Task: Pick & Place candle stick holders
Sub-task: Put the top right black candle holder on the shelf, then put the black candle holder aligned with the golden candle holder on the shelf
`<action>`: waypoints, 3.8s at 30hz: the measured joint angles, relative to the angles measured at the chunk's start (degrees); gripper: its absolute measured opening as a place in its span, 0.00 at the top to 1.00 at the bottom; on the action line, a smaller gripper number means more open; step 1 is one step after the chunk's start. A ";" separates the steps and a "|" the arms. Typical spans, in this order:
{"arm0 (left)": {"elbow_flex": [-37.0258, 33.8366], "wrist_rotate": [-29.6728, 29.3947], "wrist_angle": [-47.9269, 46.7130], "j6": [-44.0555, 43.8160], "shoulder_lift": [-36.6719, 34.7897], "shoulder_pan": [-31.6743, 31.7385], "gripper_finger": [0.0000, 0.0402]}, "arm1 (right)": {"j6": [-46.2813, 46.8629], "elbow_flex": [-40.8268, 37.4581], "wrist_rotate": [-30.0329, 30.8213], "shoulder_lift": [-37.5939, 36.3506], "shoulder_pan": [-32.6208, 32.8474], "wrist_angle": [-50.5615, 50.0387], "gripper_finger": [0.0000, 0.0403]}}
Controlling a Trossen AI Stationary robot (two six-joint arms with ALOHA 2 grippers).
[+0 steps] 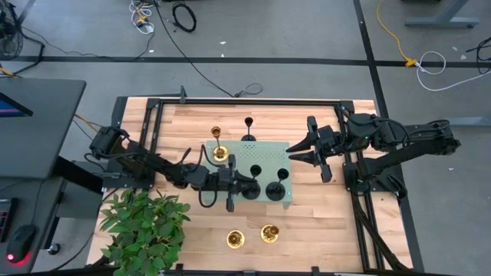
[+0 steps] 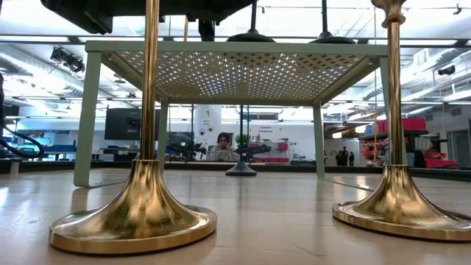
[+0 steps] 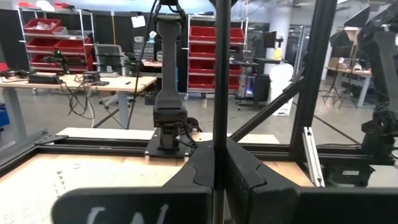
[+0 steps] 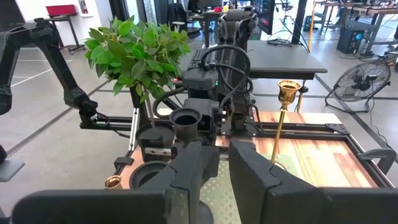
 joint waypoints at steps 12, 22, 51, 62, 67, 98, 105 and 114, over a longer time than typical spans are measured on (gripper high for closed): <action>-0.14 -0.94 -5.88 1.28 -4.93 -2.37 0.97 | -0.13 -0.02 -0.02 0.00 0.00 -0.30 0.80; -0.22 -1.90 -6.16 0.71 -3.91 -0.98 0.97 | -0.01 -0.02 0.00 0.00 0.00 -0.28 0.80; -0.22 -2.42 -8.56 -0.37 -3.91 -0.92 0.89 | -0.09 -0.02 0.00 0.00 0.00 -0.24 0.80; -0.22 -2.42 -8.79 1.60 -3.91 -0.95 0.89 | -0.09 -0.02 0.00 0.00 0.01 -0.24 0.80; -0.22 -2.44 -8.92 3.09 -4.31 -1.19 0.89 | -0.09 -0.02 0.00 0.00 0.00 -0.24 0.80; -0.13 -3.40 -10.02 7.15 -6.38 -1.75 0.44 | -0.37 -0.02 -0.02 0.00 0.00 -0.26 0.80; -0.23 -3.53 -11.68 7.42 -9.06 -2.32 0.42 | -0.35 -0.02 -0.02 0.00 0.00 -0.28 0.80; -0.20 -11.69 -28.94 7.16 -18.63 -6.01 0.43 | -0.39 -0.02 -0.01 0.00 0.00 -0.28 0.80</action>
